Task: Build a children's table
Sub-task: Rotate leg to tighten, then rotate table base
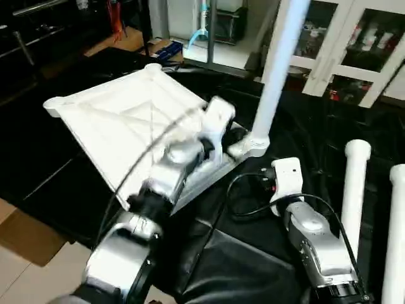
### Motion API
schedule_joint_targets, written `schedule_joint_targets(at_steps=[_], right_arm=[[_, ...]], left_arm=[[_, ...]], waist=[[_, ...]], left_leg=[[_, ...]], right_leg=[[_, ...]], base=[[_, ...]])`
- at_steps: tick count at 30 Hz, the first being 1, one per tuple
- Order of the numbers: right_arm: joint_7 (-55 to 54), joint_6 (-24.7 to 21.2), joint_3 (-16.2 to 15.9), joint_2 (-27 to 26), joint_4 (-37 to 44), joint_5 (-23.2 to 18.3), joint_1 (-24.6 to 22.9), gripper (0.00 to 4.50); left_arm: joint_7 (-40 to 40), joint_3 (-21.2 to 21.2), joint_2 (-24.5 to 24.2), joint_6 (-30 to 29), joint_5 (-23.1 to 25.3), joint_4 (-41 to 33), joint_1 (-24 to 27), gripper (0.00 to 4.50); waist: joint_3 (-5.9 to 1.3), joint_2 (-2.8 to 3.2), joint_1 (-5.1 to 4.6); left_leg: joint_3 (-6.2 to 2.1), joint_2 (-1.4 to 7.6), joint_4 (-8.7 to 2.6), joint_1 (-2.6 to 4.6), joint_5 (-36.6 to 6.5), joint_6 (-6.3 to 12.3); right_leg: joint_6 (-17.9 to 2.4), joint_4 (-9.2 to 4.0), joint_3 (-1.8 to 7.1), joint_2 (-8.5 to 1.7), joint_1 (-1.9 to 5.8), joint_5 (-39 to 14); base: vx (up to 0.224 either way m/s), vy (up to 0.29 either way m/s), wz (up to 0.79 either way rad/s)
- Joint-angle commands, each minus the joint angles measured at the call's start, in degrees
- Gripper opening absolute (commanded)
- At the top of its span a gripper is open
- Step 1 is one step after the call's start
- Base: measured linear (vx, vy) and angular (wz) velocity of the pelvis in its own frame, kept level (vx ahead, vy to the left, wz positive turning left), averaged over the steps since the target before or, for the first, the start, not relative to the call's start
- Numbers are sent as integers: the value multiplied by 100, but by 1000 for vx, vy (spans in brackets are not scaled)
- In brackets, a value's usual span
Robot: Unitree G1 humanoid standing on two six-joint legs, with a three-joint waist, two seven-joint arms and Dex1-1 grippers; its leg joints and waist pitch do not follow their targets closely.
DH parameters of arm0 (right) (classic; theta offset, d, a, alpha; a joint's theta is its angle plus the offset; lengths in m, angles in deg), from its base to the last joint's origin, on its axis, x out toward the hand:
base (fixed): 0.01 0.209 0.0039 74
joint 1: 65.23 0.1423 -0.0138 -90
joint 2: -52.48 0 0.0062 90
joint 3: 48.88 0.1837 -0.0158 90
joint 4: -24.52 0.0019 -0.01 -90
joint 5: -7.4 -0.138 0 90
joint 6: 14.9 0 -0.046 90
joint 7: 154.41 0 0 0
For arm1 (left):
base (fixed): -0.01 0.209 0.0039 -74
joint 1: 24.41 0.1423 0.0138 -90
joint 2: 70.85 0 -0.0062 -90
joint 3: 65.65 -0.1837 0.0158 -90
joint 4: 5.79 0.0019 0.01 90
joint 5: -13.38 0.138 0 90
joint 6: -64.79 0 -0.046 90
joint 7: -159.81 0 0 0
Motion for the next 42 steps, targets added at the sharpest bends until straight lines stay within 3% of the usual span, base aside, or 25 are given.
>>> schedule_joint_targets(at_steps=[1, 4, 8, 10, 11, 12, 14, 15, 16, 17, 19, 23, 24, 25, 26, 27, 31, 32, 33, 35, 36, 38, 40, 41, 42], right_arm=[[46, -124, -63, -7, 127, -6, -36, 323], [67, -89, -67, -39, 236, -73, -87, 323], [312, -129, -97, 45, 506, -207, -165, 323], [682, -131, -213, 229, 777, -298, -230, 323], [805, -144, -241, 292, 879, -328, -253, 323], [969, -172, -251, 354, 1009, -427, -287, 323], [1214, -209, -278, 472, 1197, -543, -334, 323], [1472, -174, -307, 637, 1286, -604, -326, 323], [1536, -168, -298, 695, 1290, -609, -309, 323], [1552, -166, -296, 709, 1291, -611, -305, 323], [1676, -116, -197, 854, 1281, -635, -303, 323], [1784, -109, -71, 995, 1270, -659, -306, 323], [1798, -137, -48, 1065, 1324, -657, -337, 323], [1798, -137, -48, 1065, 1324, -657, -337, 323], [1834, -177, -68, 1114, 1381, -679, -356, 323], [1864, -203, -76, 1129, 1412, -691, -365, 323], [2026, -263, -243, 1177, 1504, -699, -408, 323], [2055, -267, -276, 1191, 1530, -704, -430, 323], [2079, -289, -290, 1190, 1549, -731, -448, 323], [2099, -305, -320, 1189, 1581, -720, -484, 323], [2103, -312, -347, 1198, 1607, -689, -503, 323], [2079, -319, -342, 1198, 1641, -679, -519, 323], [2006, -373, -286, 1207, 1765, -711, -574, 323], [1986, -395, -255, 1207, 1809, -713, -600, 323], [1974, -414, -232, 1202, 1843, -723, -619, 323]], left_arm=[[6, 131, -107, -43, -14, 15, 25, 106], [-401, 167, -557, -309, -26, -538, 160, 106], [-1298, 198, -1527, -1024, -188, -1937, 647, 106], [-1932, 345, -2363, -1487, -452, -2829, 1039, 106], [-2197, 408, -2698, -1672, -610, -3160, 1193, 106], [-2546, 554, -3122, -1888, -874, -3578, 1425, 106], [-3122, 802, -3876, -2374, -1384, -4203, 1852, 106], [-3622, 994, -4643, -2758, -1583, -4557, 2356, 106], [-3742, 1072, -4867, -2791, -1536, -4586, 2547, 106], [-3772, 1092, -4923, -2799, -1524, -4593, 2595, 106], [-4015, 1423, -5425, -2685, -1174, -4484, 3270, 106], [-4028, 1760, -5684, -2704, -768, -4342, 3833, 106], [-3862, 1816, -5767, -2730, -579, -4296, 4053, 106], [-3862, 1816, -5767, -2730, -579, -4296, 4053, 106], [-3602, 1684, -5730, -2598, -422, -4235, 4136, 106], [-3483, 1611, -5744, -2562, -460, -4282, 4182, 106], [-2826, 1201, -5284, -2480, -575, -4241, 3868, 106], [-2674, 1089, -5128, -2505, -576, -4203, 3740, 106], [-2580, 960, -4971, -2369, -526, -4134, 3612, 106], [-2625, 735, -4639, -2376, -264, -3970, 3401, 106], [-2771, 490, -4528, -2390, 33, -3856, 3333, 106], [-2831, 332, -4561, -2407, 169, -3795, 3350, 106], [-2817, 66, -4691, -2433, 333, -3664, 3414, 106], [-2821, -34, -4756, -2411, 356, -3617, 3432, 106], [-2816, -94, -4788, -2381, 364, -3578, 3436, 106]], waist=[[-400, -95, -4], [-388, -89, -36], [-379, -52, -45], [-371, -55, -41], [-369, -27, -72], [-353, -45, -69], [-335, -37, -54], [-313, -18, -47], [-319, 8, -42], [-268, 5, -71], [-238, -8, -52], [-223, -17, -16], [-218, -76, -7], [-205, -55, 9], [-199, -51, 10], [-188, -104, 14], [-212, -110, 63], [-217, -206, 45], [-233, -167, 66], [-260, -181, 65], [-268, -121, 42], [-286, -161, 43], [-300, -93, -2], [-296, -132, -24], [-291, -118, -41]], left_leg=[[-143, 250, -392, 84, -737, 517], [-154, 262, -408, 67, -767, 536], [-158, 308, -435, 127, -875, 419], [-150, 322, -448, 156, -901, 341], [-168, 316, -472, 92, -744, 339], [-145, 305, -462, 158, -827, 283], [-147, 312, -491, 147, -959, 178], [-133, 307, -507, 204, -1184, 72], [-145, 308, -500, 223, -1270, -5], [-140, 300, -550, 203, -1526, -88], [-132, 291, -557, 284, -2028, -289], [-184, 302, -605, 295, -2405, -458], [-192, 303, -610, 308, -2560, -500], [-212, 304, -623, 300, -2602, -517], [-212, 300, -632, 304, -2665, -523], [-225, 305, -634, 311, -2793, -525], [-226, 297, -615, 387, -3002, -551], [-211, 297, -605, 365, -2899, -519], [-230, 296, -615, 322, -2713, -519], [-226, 297, -612, 285, -2390, -522], [-217, 285, -603, 276, -2306, -527], [-217, 284, -591, 260, -2211, -504], [-236, 272, -590, 218, -2101, -483], [-222, 268, -579, 223, -2121, -450], [-221, 262, -572, 229, -2180, -409]], right_leg=[[-1273, -294, 178, -274, 318, -753], [-1301, -290, 172, -273, 315, -886], [-1351, -265, 175, -254, 279, -975], [-1350, -237, 174, -236, 260, -900], [-1308, -186, 179, -231, 311, -750], [-1322, -203, 177, -205, 242, -759], [-1330, -179, 189, -227, 251, -932], [-1291, -203, 189, -196, 196, -1136], [-1272, -172, 187, -203, 185, -1184], [-1151, -211, 192, -167, 168, -1464], [-982, -305, 236, -189, 88, -1999], [-760, -341, 262, -208, 77, -2429], [-709, -363, 263, -209, 63, -2534], [-684, -361, 263, -219, 68, -2583], [-661, -372, 263, -211, 60, -2635], [-608, -386, 258, -217, 51, -2761], [-597, -422, 263, -216, 12, -2740], [-618, -420, 265, -215, 20, -2653], [-639, -374, 269, -229, 73, -2494], [-667, -343, 268, -229, 116, -2152], [-695, -344, 274, -214, 126, -1962], [-701, -322, 273, -221, 150, -1884], [-814, -287, 257, -216, 201, -1636], [-831, -303, 259, -205, 187, -1622], [-866, -305, 263, -208, 187, -1697]], base=[[0, 0, 0], [0, 0, 0], [0, 0, 0], [0, 0, 0], [0, 0, 0], [0, 0, 0], [0, 0, 0], [0, 0, 0], [0, 0, 0], [0, 0, 0], [0, 0, 0], [0, 0, 0], [0, 0, 0], [0, 0, 0], [0, 0, 0], [0, 0, 0], [0, 0, 0], [0, 0, 0], [0, 0, 0], [0, 0, 0], [0, 0, 0], [0, 0, 0], [0, 0, 0], [0, 0, 0], [0, 0, 0]])
